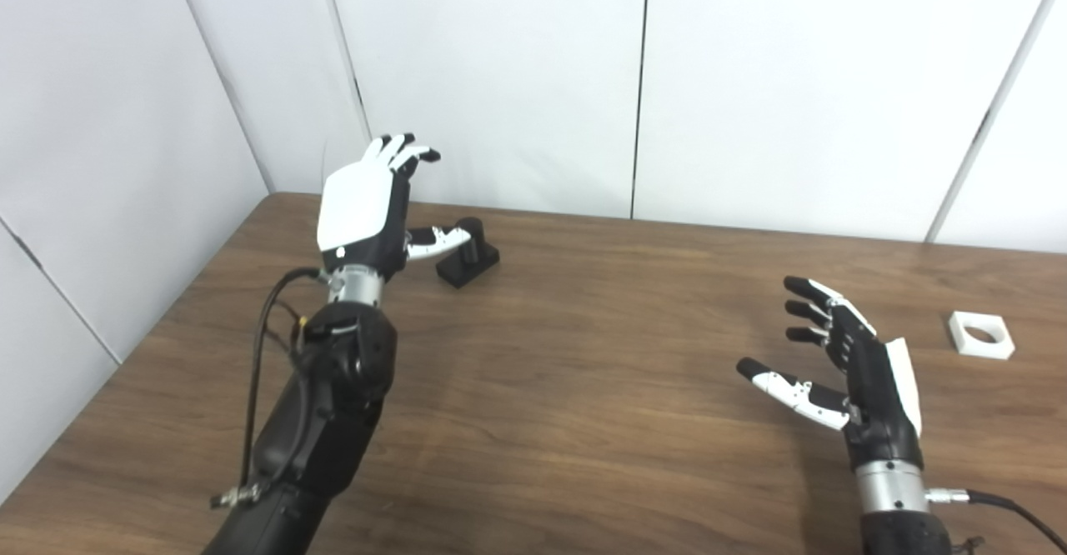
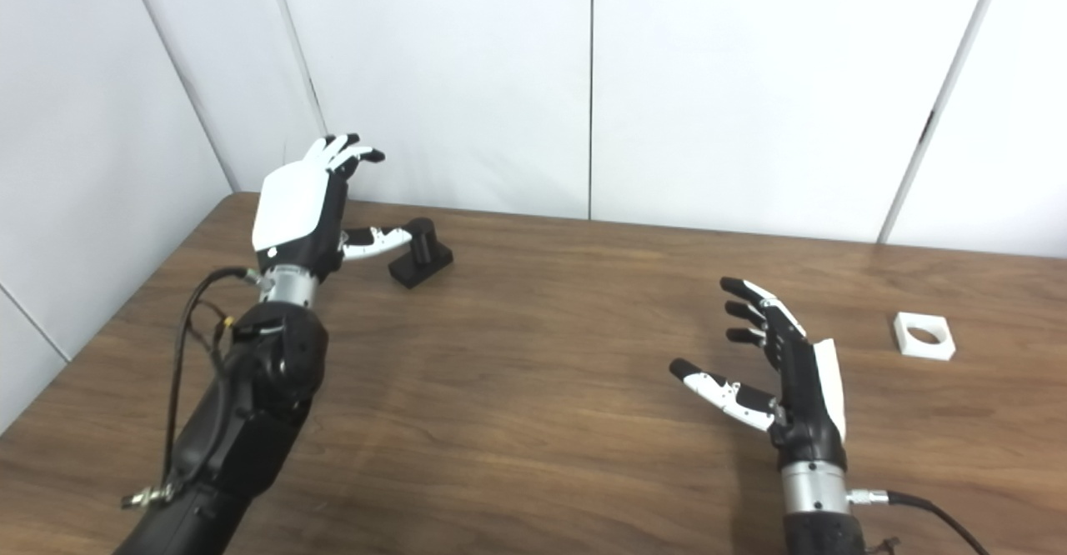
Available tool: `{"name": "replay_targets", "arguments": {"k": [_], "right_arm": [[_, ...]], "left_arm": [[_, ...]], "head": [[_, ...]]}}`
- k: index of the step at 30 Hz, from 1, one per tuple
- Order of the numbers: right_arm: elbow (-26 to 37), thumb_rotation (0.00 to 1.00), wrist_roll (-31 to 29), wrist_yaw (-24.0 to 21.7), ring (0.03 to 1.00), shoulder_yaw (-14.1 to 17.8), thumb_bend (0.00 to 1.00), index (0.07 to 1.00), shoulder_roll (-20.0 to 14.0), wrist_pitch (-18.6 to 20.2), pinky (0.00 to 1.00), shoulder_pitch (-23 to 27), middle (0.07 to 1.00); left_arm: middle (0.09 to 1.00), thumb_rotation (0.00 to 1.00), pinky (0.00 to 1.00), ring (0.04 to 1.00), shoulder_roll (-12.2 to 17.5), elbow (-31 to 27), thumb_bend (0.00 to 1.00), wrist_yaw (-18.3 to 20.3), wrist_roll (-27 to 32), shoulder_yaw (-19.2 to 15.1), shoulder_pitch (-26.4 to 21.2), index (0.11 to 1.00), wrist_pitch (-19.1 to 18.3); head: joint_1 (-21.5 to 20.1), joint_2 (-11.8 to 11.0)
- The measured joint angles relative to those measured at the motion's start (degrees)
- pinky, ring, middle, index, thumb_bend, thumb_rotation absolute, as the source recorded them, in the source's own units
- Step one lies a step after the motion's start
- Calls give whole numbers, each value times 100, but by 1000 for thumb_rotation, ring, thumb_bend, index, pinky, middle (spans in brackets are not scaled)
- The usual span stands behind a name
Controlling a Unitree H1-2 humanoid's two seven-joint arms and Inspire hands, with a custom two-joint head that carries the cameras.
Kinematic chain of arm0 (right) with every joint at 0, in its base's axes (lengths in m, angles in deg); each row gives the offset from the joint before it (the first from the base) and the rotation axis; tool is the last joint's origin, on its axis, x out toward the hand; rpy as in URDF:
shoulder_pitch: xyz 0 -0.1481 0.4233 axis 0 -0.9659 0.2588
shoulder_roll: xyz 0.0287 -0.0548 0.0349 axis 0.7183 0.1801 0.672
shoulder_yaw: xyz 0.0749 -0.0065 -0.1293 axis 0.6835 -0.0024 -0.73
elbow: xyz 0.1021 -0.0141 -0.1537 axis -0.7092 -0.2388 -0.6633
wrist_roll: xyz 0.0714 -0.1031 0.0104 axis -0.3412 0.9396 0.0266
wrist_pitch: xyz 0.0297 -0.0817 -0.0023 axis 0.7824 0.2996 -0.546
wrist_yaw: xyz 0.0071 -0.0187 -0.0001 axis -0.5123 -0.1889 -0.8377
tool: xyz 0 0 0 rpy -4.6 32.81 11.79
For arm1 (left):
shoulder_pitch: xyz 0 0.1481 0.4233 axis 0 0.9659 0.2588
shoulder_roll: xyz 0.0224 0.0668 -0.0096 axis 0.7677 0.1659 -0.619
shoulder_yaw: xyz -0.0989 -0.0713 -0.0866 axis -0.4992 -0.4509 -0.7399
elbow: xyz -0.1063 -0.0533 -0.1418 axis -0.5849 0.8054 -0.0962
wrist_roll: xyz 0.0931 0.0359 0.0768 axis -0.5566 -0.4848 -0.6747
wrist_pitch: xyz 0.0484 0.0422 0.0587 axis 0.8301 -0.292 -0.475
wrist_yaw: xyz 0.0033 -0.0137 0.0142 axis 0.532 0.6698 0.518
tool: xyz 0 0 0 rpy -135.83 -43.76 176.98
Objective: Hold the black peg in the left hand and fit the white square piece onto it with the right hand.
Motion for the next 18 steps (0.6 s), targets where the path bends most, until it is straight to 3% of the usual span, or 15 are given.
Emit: {"name": "replay_targets", "arguments": {"k": [7, 14, 18], "right_arm": [[43, 119, 19, 1, 793, 20, 639, 776, -1, 9, 676, -27, 835], [58, 143, 51, 2, 801, 20, 643, 775, 1, 27, 685, -30, 840], [89, 126, 48, -2, 793, 23, 640, 774, 2, 101, 683, -47, 838]], "left_arm": [[1000, 576, 1000, 1000, 94, 355, 878, 533, -148, 240, -263, 723, -534], [1000, 670, 1000, 1000, 133, 607, 901, 942, -99, 389, -459, 699, -832], [1000, 669, 1000, 1000, 132, 735, 912, 1204, -69, 419, -530, 696, -942]], "head": [[-44, 9], [-88, 26], [-105, 26]]}}
